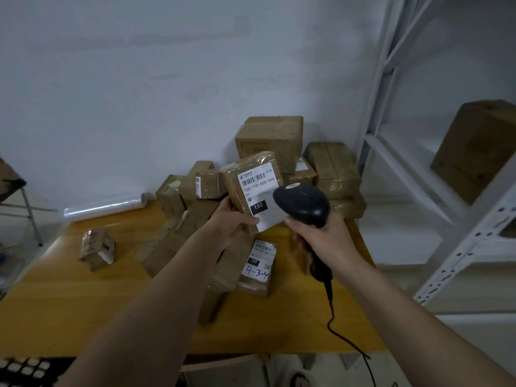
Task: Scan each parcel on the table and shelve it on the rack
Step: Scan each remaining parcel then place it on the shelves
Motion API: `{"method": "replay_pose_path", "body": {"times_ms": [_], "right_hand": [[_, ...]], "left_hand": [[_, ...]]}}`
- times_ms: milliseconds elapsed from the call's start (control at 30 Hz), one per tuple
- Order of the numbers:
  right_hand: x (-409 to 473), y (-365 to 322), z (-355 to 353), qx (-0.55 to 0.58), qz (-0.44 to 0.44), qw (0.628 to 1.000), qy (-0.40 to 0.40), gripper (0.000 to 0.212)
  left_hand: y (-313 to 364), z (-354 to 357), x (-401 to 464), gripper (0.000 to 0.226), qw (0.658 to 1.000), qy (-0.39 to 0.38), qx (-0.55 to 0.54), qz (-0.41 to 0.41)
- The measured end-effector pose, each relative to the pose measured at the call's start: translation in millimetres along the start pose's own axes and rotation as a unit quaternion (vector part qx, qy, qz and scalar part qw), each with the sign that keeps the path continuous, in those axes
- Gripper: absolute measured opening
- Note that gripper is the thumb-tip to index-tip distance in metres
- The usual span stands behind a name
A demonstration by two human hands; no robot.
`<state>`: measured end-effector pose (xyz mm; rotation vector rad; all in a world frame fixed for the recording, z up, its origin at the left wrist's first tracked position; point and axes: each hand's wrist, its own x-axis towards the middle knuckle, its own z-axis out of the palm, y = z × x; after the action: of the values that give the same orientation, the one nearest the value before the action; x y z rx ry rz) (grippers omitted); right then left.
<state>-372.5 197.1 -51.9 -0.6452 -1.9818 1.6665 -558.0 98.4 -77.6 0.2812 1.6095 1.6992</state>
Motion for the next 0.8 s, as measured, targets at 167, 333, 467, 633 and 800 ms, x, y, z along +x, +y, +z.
{"method": "replay_pose_path", "body": {"times_ms": [167, 333, 467, 633, 800], "right_hand": [[-26.2, 3.2, -8.7, -0.014, 0.009, 1.000, 0.018, 0.030], [-44.8, 1.4, -26.3, -0.006, 0.008, 1.000, 0.008, 0.015], [-57.2, 2.4, -45.2, -0.011, 0.002, 1.000, -0.011, 0.019], [-80.4, 2.9, -78.9, -0.002, 0.003, 0.999, -0.032, 0.028], [-113.1, 6.1, -130.1, 0.004, 0.016, 1.000, -0.017, 0.031]], "left_hand": [[-8.6, 4.4, -3.7, 0.087, 1.000, -0.006, 0.024, 0.009], [-14.6, 15.5, -14.9, 0.083, 0.997, -0.009, 0.071, 0.016], [-14.6, 31.5, -27.0, 0.081, 0.994, -0.005, 0.108, 0.030], [-24.6, 63.9, -51.6, 0.080, 0.994, -0.002, 0.106, 0.037], [-50.5, 116.4, -88.4, 0.083, 0.997, 0.015, 0.077, 0.017]]}}
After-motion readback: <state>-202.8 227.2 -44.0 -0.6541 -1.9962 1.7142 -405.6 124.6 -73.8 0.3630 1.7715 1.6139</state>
